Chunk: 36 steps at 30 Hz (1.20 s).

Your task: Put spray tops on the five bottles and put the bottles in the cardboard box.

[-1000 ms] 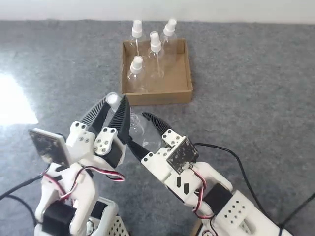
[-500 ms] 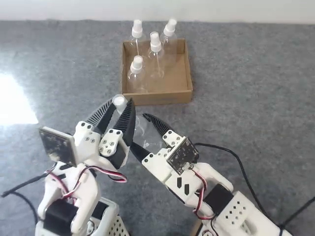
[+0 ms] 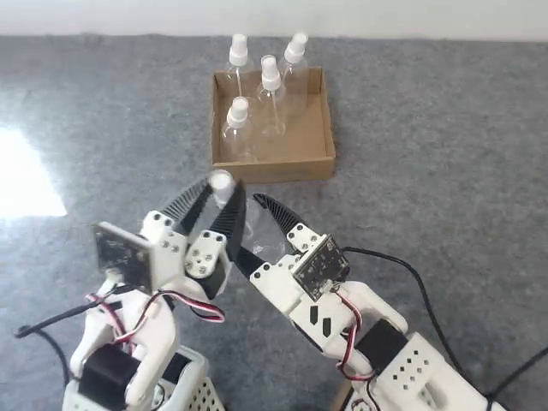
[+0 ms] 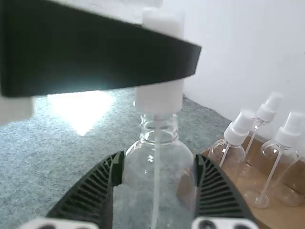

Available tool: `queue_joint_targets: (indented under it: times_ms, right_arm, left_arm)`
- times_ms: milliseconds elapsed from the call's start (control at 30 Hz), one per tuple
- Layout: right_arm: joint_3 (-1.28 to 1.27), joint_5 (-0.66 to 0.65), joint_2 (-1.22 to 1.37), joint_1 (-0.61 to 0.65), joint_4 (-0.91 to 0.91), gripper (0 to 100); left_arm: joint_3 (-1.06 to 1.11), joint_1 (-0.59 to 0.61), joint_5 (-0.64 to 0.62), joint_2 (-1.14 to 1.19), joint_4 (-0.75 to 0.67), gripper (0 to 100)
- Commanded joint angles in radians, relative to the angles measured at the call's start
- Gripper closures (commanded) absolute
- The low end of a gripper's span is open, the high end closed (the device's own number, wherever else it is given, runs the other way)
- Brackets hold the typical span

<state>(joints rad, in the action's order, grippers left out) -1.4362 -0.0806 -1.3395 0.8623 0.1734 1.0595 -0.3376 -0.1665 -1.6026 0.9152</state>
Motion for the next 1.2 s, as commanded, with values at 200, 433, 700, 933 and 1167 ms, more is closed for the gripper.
queue_joint_targets:
  times_ms: [200,433,700,933,1167]
  right_arm:
    - [0.048,-0.014,-0.038,-0.016,0.007,90.5]
    - [0.046,-0.014,-0.038,-0.016,0.008,90.5]
    - [0.038,-0.014,-0.038,-0.016,0.007,90.5]
    - [0.037,-0.014,-0.038,-0.016,0.007,90.5]
    - [0.037,-0.014,-0.038,-0.016,0.007,90.5]
  left_arm:
    - [-0.004,-0.011,0.02,0.002,0.0,96]
    - [0.005,-0.009,0.015,0.002,0.008,95]
    - [0.007,-0.008,0.014,0.002,0.041,95]
    - [0.007,-0.008,0.015,-0.005,0.091,85]
    - [-0.007,-0.008,0.012,-0.008,0.115,79]
